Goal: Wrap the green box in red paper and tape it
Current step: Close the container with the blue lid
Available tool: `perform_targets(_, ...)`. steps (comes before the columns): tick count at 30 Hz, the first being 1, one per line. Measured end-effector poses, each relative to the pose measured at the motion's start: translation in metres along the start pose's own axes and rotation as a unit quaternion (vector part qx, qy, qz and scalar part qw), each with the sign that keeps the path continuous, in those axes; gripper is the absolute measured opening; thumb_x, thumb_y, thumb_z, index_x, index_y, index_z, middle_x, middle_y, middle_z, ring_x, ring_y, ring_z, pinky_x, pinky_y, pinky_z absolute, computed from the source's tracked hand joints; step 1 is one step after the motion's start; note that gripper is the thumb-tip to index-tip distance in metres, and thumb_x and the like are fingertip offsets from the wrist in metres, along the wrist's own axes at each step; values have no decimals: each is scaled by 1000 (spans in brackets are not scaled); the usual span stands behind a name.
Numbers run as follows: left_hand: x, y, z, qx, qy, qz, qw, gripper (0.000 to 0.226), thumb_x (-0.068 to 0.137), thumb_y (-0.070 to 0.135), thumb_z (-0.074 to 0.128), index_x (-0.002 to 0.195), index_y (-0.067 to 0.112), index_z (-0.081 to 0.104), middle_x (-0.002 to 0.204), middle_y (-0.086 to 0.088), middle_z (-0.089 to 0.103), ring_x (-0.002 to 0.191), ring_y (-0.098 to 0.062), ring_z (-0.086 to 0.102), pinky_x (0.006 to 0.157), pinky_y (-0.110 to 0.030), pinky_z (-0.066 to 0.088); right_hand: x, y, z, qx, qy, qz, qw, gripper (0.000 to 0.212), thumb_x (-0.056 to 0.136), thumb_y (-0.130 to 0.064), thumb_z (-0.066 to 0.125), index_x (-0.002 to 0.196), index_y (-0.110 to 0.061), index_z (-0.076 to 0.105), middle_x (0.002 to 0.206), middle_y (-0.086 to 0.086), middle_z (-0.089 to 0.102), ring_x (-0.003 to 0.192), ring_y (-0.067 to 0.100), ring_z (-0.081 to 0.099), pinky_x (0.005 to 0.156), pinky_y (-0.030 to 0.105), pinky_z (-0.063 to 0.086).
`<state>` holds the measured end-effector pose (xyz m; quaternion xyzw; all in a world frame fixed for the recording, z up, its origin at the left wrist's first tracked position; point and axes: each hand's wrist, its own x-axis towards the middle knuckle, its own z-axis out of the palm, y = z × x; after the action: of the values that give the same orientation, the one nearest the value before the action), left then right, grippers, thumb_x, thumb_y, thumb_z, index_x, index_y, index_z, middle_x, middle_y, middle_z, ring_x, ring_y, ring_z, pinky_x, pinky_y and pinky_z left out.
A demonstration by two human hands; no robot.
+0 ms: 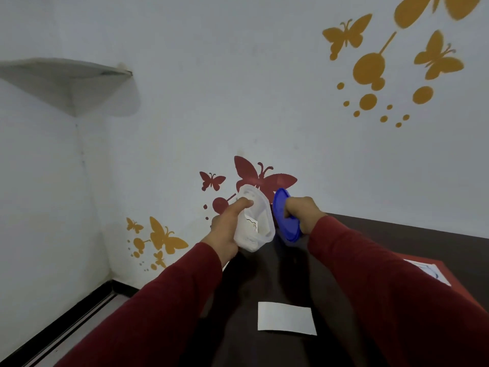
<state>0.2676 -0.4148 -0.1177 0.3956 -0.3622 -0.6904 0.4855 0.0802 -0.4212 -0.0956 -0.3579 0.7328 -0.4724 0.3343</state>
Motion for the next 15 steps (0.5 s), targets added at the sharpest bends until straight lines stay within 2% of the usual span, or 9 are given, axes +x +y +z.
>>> perform_targets(2, -12, 2, 12, -33, 5, 3, 999, 95, 44, 35, 96, 130, 17, 62, 118, -17, 72, 102, -42, 72, 83, -63, 59, -28, -17, -8, 58, -27, -20, 998, 47, 79, 4, 60, 125, 2, 54, 116, 20, 58, 106, 41, 59, 85, 50, 56)
perform_targets(4, -31, 6, 25, -51, 10, 12, 999, 93, 55, 31, 97, 135, 22, 51, 121, -15, 67, 102, -41, 70, 75, -65, 59, -60, -32, -16, 79, -60, -57, 993, 46, 84, 4, 56, 129, -3, 52, 121, 18, 56, 109, 39, 58, 89, 51, 56)
perform_targets(6, -47, 8, 35, -58, 22, 26, 998, 84, 69, 28, 94, 135, 26, 41, 120, -11, 63, 100, -38, 69, 72, -64, 60, -91, -39, -24, 96, -98, -99, 986, 43, 88, 0, 56, 128, -12, 56, 115, 14, 63, 101, 34, 64, 88, 47, 59)
perform_targets(8, -65, 10, 47, -84, 9, 39, 996, 83, 72, 33, 93, 136, 27, 39, 119, -8, 63, 100, -36, 70, 75, -64, 60, -119, -39, -31, 117, -135, -139, 974, 27, 97, -14, 61, 122, -24, 59, 106, 6, 71, 91, 26, 70, 78, 40, 61)
perform_targets(9, -77, 12, 55, -97, -1, 51, 994, 84, 72, 37, 92, 137, 27, 40, 119, -7, 64, 100, -35, 71, 76, -63, 61, -133, -39, -36, 117, -148, -151, 970, 24, 99, -28, 63, 122, -28, 61, 107, 3, 73, 93, 24, 72, 80, 39, 62)
perform_targets(11, -99, 15, 68, -100, -20, 82, 991, 77, 77, 45, 86, 137, 29, 42, 119, -7, 67, 99, -31, 73, 75, -55, 63, -149, -35, -42, 95, -149, -160, 971, 57, 86, -62, 66, 136, -38, 59, 128, -2, 69, 108, 24, 71, 98, 45, 58)
perform_targets(12, -112, 18, 74, -88, -29, 95, 991, 70, 80, 49, 81, 135, 29, 43, 119, -7, 68, 98, -30, 74, 76, -54, 64, -156, -34, -48, 85, -139, -168, 972, 71, 78, -72, 64, 142, -44, 54, 139, -4, 63, 116, 24, 67, 104, 47, 54)
perform_targets(13, -121, 18, 79, -76, -36, 103, 991, 65, 84, 52, 77, 134, 29, 43, 119, -7, 68, 97, -29, 75, 78, -54, 64, -164, -33, -54, 78, -120, -178, 974, 74, 76, -76, 62, 144, -48, 51, 145, -6, 58, 121, 24, 64, 107, 48, 52)
perform_targets(15, -141, 20, 88, -68, -53, 113, 990, 60, 87, 54, 73, 134, 31, 43, 120, -7, 68, 98, -30, 75, 81, -57, 62, -187, -33, -70, 76, -91, -194, 974, 65, 86, -70, 58, 146, -49, 48, 148, -7, 54, 123, 23, 62, 109, 47, 51)
